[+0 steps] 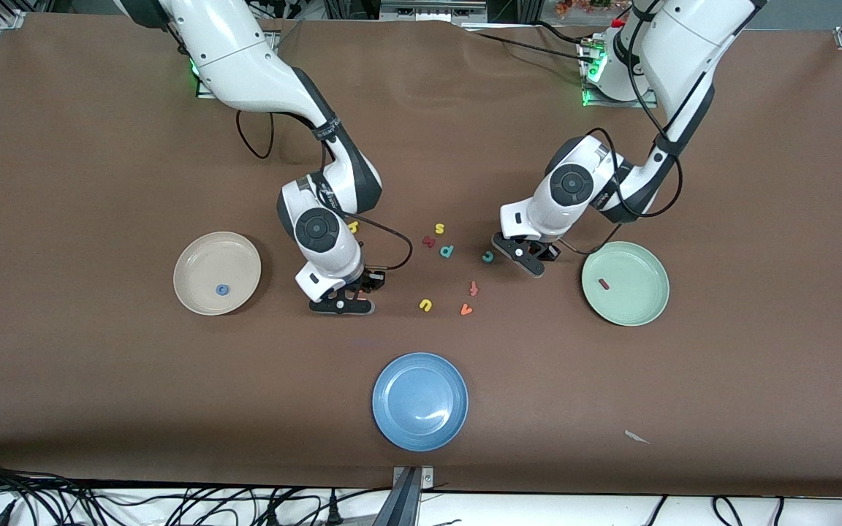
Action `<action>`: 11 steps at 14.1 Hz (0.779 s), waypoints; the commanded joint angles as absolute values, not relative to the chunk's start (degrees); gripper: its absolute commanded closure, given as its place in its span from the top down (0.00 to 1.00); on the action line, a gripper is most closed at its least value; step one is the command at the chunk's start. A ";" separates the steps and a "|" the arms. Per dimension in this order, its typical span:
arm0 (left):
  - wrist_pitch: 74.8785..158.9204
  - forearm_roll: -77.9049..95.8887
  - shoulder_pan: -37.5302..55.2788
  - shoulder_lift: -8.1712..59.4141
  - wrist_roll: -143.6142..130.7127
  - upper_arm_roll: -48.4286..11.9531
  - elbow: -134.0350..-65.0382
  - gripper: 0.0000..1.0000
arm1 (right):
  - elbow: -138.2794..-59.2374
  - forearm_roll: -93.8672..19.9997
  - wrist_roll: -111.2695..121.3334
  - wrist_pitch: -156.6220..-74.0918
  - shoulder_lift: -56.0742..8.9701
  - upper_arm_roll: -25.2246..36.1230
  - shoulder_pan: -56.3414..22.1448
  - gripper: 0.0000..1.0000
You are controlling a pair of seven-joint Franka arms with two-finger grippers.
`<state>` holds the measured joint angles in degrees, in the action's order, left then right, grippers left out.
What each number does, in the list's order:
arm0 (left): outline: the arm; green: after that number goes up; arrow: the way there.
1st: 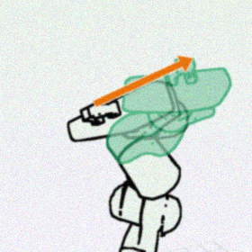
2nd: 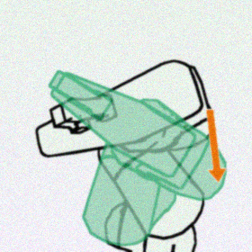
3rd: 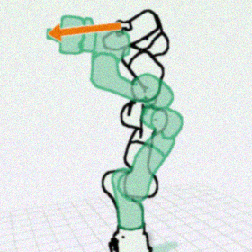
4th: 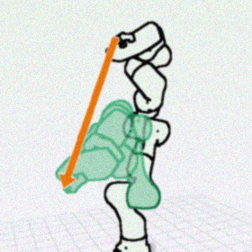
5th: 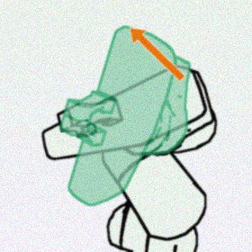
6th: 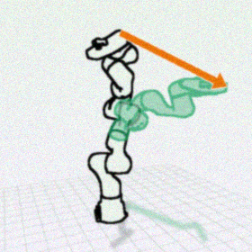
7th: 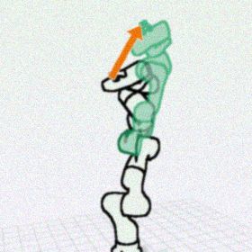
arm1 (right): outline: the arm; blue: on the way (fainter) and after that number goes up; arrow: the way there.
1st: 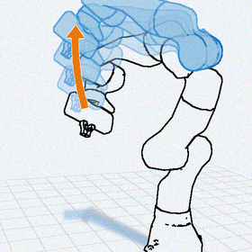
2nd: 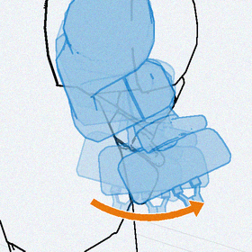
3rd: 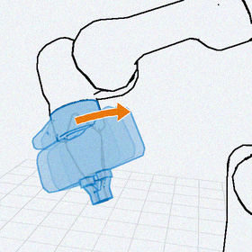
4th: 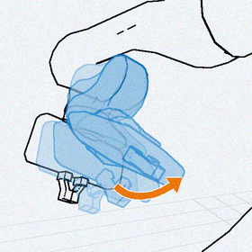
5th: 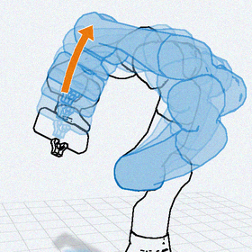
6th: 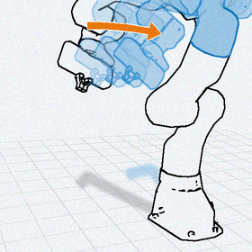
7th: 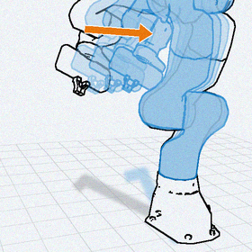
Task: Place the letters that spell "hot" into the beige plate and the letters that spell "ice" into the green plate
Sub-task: 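Grasp the orange e with the left gripper while the right gripper grasps the 3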
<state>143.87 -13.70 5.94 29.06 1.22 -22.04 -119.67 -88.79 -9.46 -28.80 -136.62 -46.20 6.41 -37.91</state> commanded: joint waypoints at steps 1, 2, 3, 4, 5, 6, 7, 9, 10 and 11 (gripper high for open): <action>140.71 -16.08 3.35 25.93 3.32 -22.06 -118.92 0.09 | -88.42 -10.20 -29.44 -135.26 -47.11 6.68 -38.41 0.22; 140.54 -16.08 1.95 25.67 5.43 -22.06 -118.74 0.09 | -88.42 -10.11 -29.36 -135.26 -47.11 6.68 -38.32 0.18; 140.54 -16.08 0.54 25.14 7.19 -22.06 -118.74 0.09 | -88.42 -10.11 -29.36 -135.18 -47.11 6.68 -38.32 0.18; 140.54 -16.08 -0.08 24.79 7.55 -21.80 -118.83 0.09 | -88.42 -10.02 -29.27 -135.18 -47.11 6.68 -38.15 0.18; 140.54 -16.08 -1.13 24.61 7.82 -21.45 -118.83 0.09 | -88.33 -10.11 -29.27 -134.74 -47.02 6.77 -38.14 0.17; 140.45 -16.17 -2.80 24.35 8.26 -21.45 -118.83 0.09 | -87.98 -10.28 -29.18 -134.13 -46.85 6.85 -38.06 0.17; 139.41 -16.17 -3.60 24.43 9.39 -21.45 -118.83 0.09 | -87.63 -10.28 -28.92 -132.29 -46.15 7.03 -37.80 0.16; 139.31 -16.17 -7.10 24.70 12.64 -21.44 -118.83 0.09 | -87.37 -9.76 -27.95 -128.34 -43.69 7.99 -37.01 0.14; 139.31 -16.17 -7.73 24.87 13.87 -21.36 -118.92 0.09 | -87.62 -9.67 -26.47 -126.93 -42.20 8.96 -36.74 0.14; 139.22 -16.17 -8.87 24.96 15.10 -21.27 -118.92 0.09 | -87.97 -9.75 -24.63 -124.48 -40.97 10.27 -36.65 0.14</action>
<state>140.20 -14.54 -6.92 25.61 12.76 -20.86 -118.56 -87.26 -9.45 -27.73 -129.01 -44.48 8.85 -37.44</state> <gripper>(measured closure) 0.709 0.811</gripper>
